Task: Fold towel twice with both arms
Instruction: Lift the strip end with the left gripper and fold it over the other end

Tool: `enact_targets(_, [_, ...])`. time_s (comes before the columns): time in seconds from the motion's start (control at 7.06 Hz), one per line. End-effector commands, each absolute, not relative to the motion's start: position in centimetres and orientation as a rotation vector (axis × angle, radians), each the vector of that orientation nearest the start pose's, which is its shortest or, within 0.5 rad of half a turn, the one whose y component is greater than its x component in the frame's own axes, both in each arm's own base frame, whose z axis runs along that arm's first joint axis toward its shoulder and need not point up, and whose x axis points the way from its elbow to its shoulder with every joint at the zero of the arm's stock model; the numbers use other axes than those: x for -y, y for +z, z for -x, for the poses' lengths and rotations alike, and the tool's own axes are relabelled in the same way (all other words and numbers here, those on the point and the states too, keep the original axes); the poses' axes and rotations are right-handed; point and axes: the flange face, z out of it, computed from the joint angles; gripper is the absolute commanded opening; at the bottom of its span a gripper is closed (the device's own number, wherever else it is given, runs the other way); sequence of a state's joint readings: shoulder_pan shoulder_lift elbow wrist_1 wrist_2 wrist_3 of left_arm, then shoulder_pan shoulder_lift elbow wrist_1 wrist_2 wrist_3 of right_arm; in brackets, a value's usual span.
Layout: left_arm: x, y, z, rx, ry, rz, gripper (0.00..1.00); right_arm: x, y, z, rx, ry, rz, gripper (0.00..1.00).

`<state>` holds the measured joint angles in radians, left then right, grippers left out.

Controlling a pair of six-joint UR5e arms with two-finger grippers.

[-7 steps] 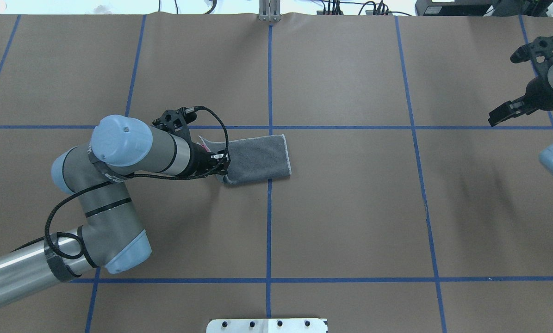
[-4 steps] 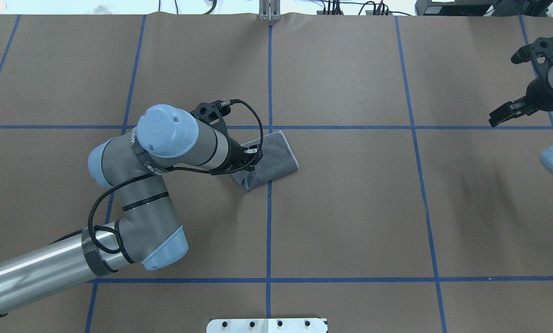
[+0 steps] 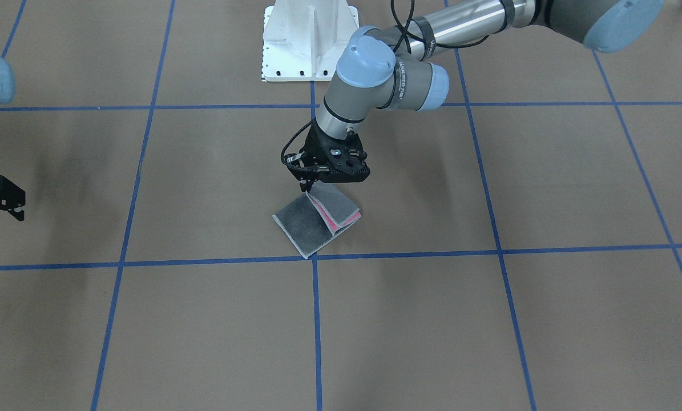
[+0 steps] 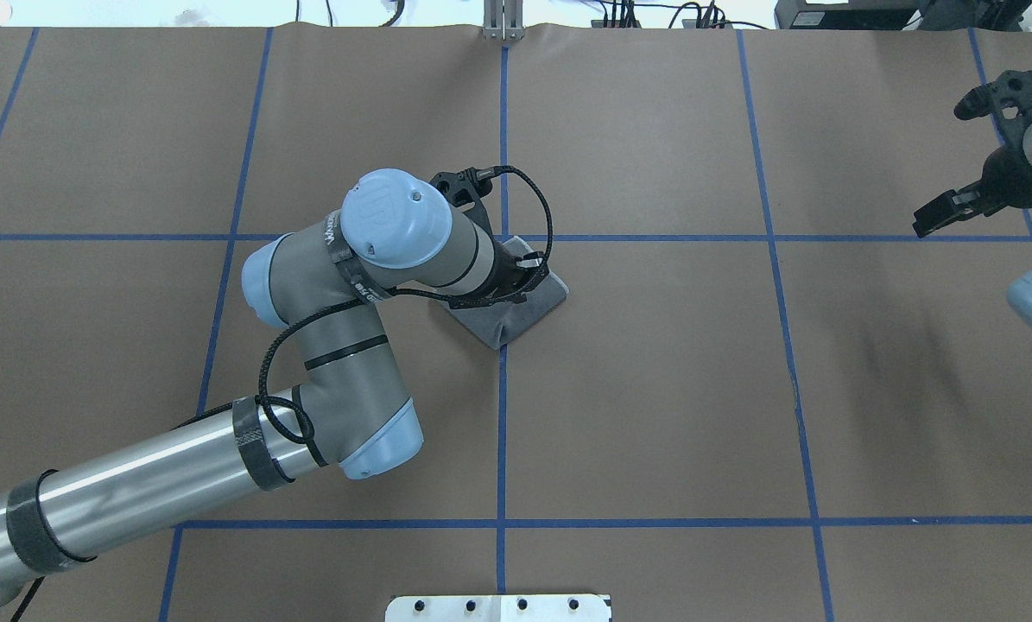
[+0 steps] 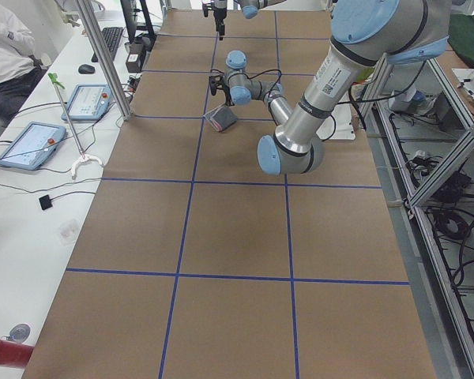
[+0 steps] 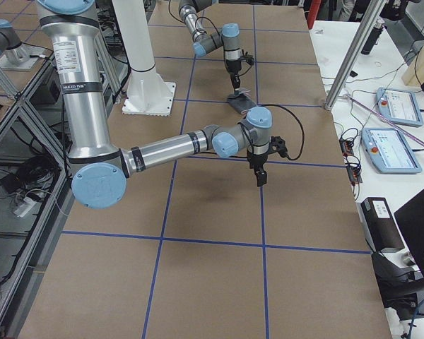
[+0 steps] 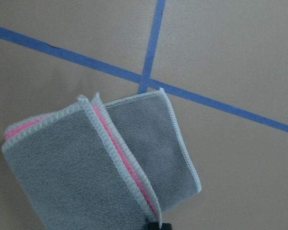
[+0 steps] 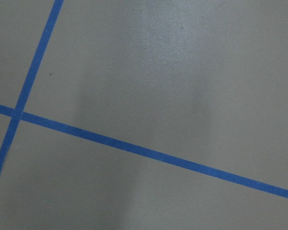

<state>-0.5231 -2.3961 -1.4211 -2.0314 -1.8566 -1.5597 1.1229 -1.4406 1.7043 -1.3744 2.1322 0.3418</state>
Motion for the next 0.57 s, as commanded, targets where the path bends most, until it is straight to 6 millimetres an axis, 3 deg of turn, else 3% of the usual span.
enact_targets(0.0, [47.7,13.8,-61.2,-1.147,-0.307,-0.070,0.00,54.0,51.3,17.0,0.683,-0.228,-0.201,0.99])
enact_targets(0.43, [48.9,12.7,-61.1,-1.142,-0.337,-0.099,0.00,54.0,51.4,17.1,0.682,-0.226,-0.199,0.99])
